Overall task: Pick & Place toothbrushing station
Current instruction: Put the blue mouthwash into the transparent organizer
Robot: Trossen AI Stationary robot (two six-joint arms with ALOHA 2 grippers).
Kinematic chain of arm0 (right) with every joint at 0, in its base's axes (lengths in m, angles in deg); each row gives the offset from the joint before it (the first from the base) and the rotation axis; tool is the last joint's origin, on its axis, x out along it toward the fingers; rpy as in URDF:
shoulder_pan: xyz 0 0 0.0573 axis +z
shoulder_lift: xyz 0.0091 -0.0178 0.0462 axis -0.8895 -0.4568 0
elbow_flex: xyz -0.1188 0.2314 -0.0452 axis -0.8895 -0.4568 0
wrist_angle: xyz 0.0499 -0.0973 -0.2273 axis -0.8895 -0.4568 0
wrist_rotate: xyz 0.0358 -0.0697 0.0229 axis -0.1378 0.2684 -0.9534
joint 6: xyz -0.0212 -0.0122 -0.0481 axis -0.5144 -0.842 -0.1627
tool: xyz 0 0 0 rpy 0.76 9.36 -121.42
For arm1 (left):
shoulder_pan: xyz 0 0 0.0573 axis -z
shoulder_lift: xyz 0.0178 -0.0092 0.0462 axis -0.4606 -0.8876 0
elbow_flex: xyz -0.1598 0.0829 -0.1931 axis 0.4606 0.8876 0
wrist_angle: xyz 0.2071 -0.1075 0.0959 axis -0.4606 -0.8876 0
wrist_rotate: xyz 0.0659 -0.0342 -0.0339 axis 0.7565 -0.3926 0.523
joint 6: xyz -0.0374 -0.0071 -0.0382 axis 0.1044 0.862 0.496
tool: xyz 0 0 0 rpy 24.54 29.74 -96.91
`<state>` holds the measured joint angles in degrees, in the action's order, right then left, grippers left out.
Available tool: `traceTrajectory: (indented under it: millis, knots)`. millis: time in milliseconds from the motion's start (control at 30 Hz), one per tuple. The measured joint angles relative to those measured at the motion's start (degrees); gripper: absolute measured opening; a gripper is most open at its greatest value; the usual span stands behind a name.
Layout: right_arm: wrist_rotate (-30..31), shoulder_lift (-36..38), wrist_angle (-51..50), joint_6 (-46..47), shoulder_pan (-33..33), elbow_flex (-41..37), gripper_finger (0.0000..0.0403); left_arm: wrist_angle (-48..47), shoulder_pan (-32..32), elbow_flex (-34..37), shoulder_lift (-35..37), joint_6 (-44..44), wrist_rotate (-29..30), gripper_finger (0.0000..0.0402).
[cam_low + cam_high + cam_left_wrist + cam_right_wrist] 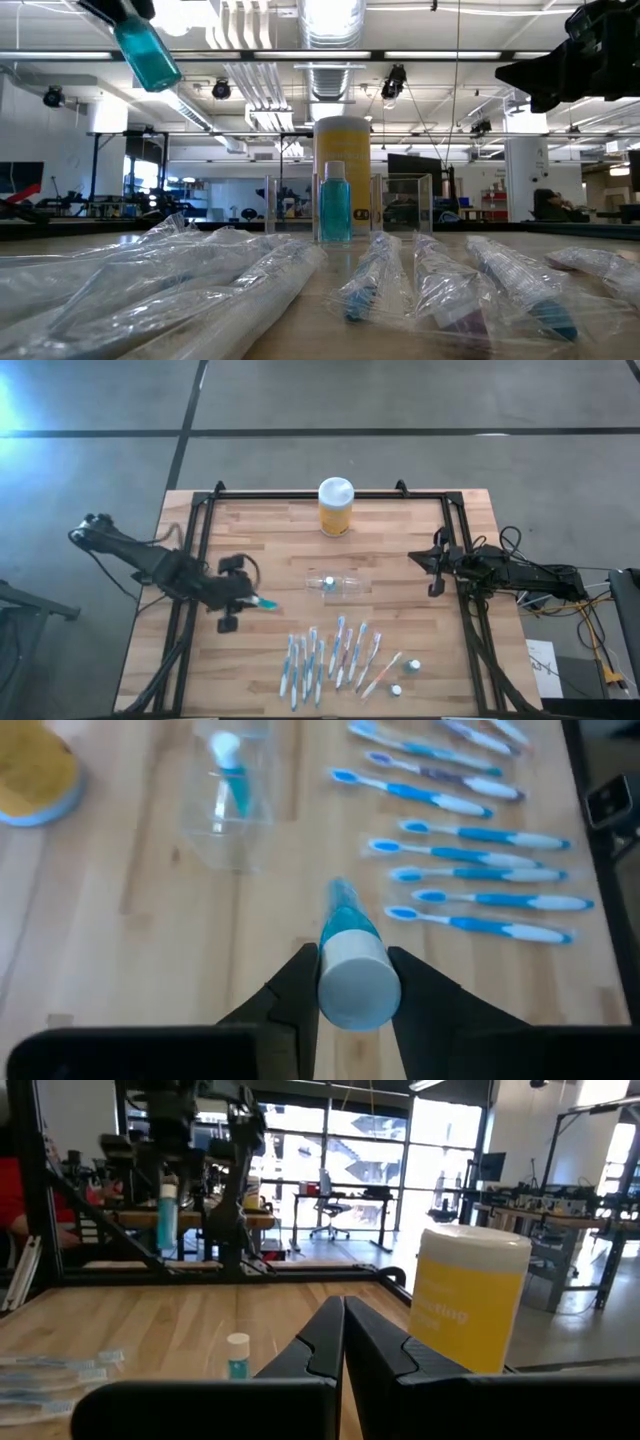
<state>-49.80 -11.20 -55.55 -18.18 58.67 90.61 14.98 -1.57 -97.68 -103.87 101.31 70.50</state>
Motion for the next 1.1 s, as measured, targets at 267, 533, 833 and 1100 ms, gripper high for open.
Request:
traceTrajectory:
  millis: [267, 533, 833, 1100]
  knots:
    - [-0.1, 0.1, 0.1, 6.4, 0.0, 0.0, 0.0008, 7.9, 0.0, 15.3, 17.7, 3.5, 1.3, 0.0097]
    - [-0.4, 0.0, -0.2, 10.1, 0.0, -0.1, 0.0008, 8.0, 0.0, 25.5, 28.1, 7.1, 2.6, 0.0097]
    - [-0.6, 0.0, -1.8, 9.8, 0.0, -0.1, 0.0008, 9.5, 0.0, 31.6, 36.8, 8.9, 1.4, 0.0097]
    - [-0.5, 0.0, -1.8, 9.2, 0.0, -0.1, 0.0008, 10.2, 0.0, 32.5, 38.6, 14.0, 2.2, 0.0097]
